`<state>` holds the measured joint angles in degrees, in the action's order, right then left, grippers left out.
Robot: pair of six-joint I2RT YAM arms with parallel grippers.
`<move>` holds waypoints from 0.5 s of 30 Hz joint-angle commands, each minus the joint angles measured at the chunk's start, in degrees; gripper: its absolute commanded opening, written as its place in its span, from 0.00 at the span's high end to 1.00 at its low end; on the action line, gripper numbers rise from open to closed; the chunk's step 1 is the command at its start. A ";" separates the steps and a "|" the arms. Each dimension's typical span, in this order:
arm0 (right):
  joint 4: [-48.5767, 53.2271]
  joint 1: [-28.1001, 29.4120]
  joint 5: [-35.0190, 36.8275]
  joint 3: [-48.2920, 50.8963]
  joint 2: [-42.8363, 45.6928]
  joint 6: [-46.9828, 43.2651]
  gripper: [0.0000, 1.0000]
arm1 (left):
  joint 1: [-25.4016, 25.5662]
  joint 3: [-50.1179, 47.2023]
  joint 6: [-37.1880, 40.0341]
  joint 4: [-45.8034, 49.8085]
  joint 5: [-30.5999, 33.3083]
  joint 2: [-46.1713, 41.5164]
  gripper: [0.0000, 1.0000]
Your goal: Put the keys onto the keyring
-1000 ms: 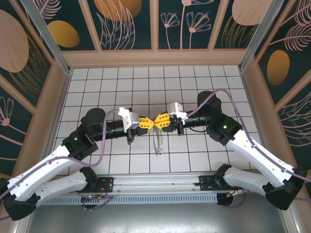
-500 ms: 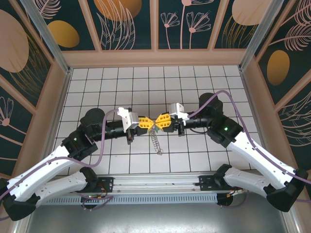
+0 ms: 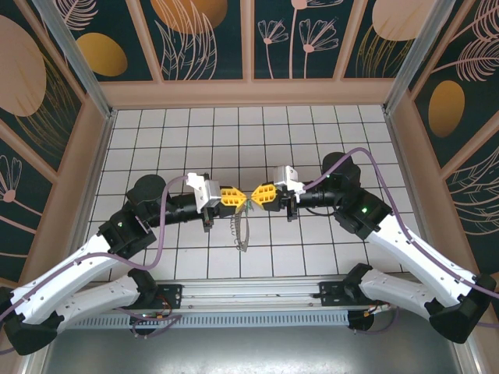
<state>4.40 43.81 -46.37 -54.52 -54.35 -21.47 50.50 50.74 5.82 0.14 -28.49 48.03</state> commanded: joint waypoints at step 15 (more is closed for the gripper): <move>-2.14 -0.31 0.04 -2.02 -3.55 -1.02 0.92 | 0.19 0.50 -1.03 -4.98 -2.89 -0.42 1.00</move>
<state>3.60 43.81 -47.57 -55.07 -57.34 -21.85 50.46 50.61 5.67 0.21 -28.49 47.99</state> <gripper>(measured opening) 0.064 0.037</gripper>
